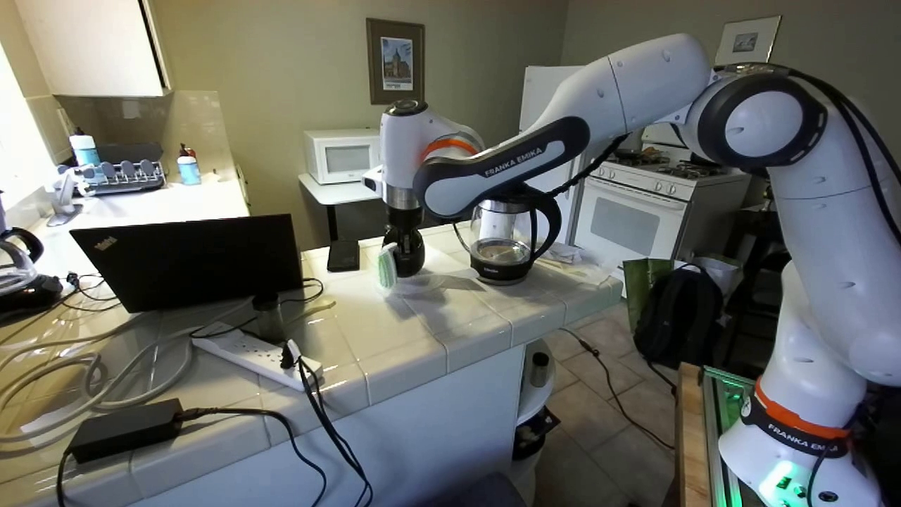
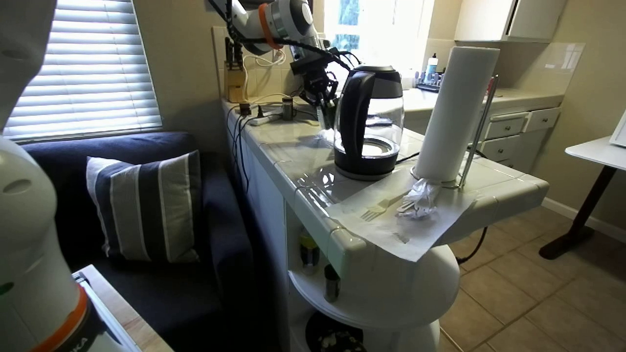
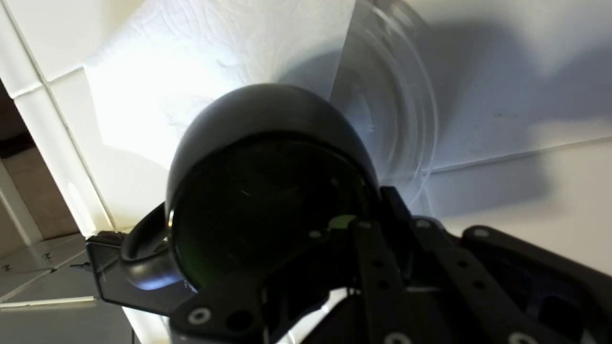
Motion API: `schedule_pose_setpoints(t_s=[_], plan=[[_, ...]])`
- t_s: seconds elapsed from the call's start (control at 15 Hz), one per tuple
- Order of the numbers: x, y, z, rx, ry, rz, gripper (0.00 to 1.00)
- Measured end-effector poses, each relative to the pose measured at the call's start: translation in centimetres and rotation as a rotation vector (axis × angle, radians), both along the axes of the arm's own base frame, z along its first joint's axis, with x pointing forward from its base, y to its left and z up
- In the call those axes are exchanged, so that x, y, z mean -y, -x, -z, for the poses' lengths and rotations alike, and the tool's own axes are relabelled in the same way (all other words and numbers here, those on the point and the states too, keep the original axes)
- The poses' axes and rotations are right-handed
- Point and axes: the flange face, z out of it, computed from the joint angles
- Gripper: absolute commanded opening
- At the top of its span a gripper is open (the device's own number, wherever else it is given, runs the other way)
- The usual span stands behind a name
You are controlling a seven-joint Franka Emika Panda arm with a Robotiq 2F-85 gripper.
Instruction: Move the black mug to the left
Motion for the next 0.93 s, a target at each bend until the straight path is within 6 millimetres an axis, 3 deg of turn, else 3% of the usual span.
schedule_pose_setpoints(t_s=[0.47, 0.93], plan=[[-0.6, 0.6, -4.2, -0.030, 0.018, 0.047, 0.02], [-2.9, 1.6, -6.1, -0.131, -0.077, 0.041, 0.02]])
